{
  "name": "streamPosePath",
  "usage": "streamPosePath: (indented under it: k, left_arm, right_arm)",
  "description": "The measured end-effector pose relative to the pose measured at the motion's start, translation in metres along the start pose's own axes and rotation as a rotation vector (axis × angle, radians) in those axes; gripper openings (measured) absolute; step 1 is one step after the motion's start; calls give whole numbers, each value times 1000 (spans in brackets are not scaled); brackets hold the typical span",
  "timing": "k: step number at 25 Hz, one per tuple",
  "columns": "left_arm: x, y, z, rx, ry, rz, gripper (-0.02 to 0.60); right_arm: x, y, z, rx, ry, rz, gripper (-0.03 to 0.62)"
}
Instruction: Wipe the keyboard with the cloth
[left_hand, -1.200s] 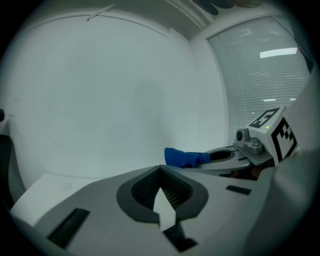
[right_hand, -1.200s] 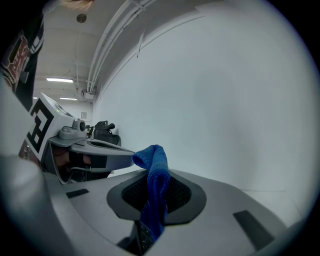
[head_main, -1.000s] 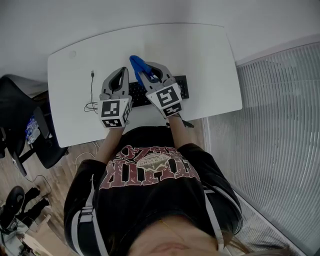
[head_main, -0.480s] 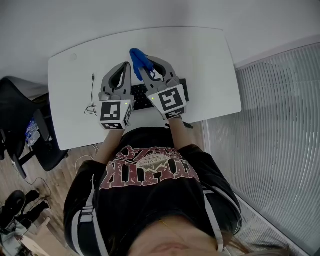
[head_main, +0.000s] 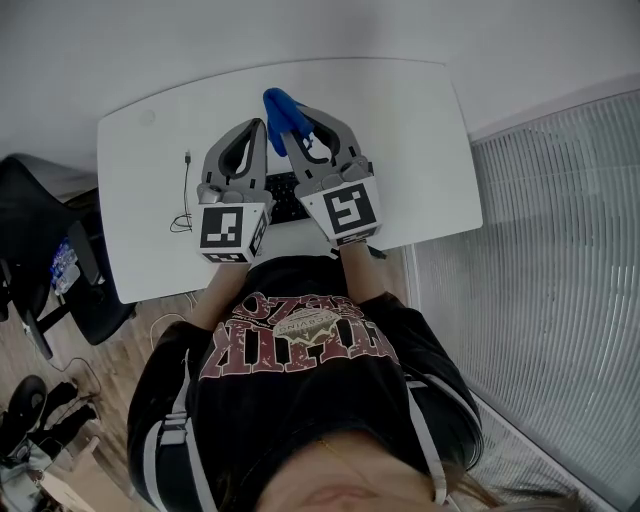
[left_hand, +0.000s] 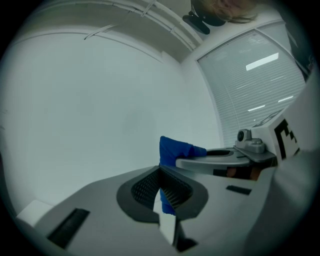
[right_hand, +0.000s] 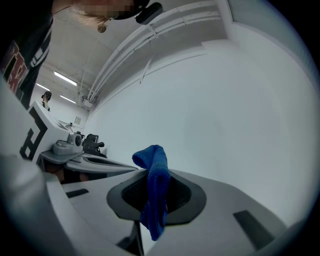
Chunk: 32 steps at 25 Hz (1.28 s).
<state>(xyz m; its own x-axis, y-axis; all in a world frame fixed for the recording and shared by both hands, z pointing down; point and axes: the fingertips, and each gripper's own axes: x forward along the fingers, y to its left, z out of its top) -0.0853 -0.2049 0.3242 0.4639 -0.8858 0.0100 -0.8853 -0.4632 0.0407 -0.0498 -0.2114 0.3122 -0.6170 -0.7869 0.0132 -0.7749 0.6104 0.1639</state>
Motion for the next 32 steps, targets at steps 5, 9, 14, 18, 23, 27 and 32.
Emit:
streamPosePath:
  k: [5, 9, 14, 18, 23, 27, 32]
  left_arm:
    - [-1, 0, 1, 14, -8, 1, 29]
    - [0, 4, 2, 10, -7, 6, 29]
    - [1, 6, 0, 3, -4, 10, 29]
    - [0, 6, 1, 10, -3, 9, 29]
    - [-2, 9, -4, 7, 2, 11, 29]
    - [-1, 9, -7, 12, 3, 13, 29]
    - [-1, 10, -5, -2, 7, 14, 29]
  right_arm:
    - [1, -2, 3, -6, -7, -8, 64]
    - [5, -1, 0, -4, 8, -4, 64]
    - [6, 2, -3, 4, 9, 7, 64]
    - [7, 5, -2, 1, 17, 15, 64]
    - [8, 10, -7, -4, 23, 20, 64]
    - [8, 10, -10, -2, 28, 20, 64]
    - [7, 9, -6, -2, 26, 22, 64]
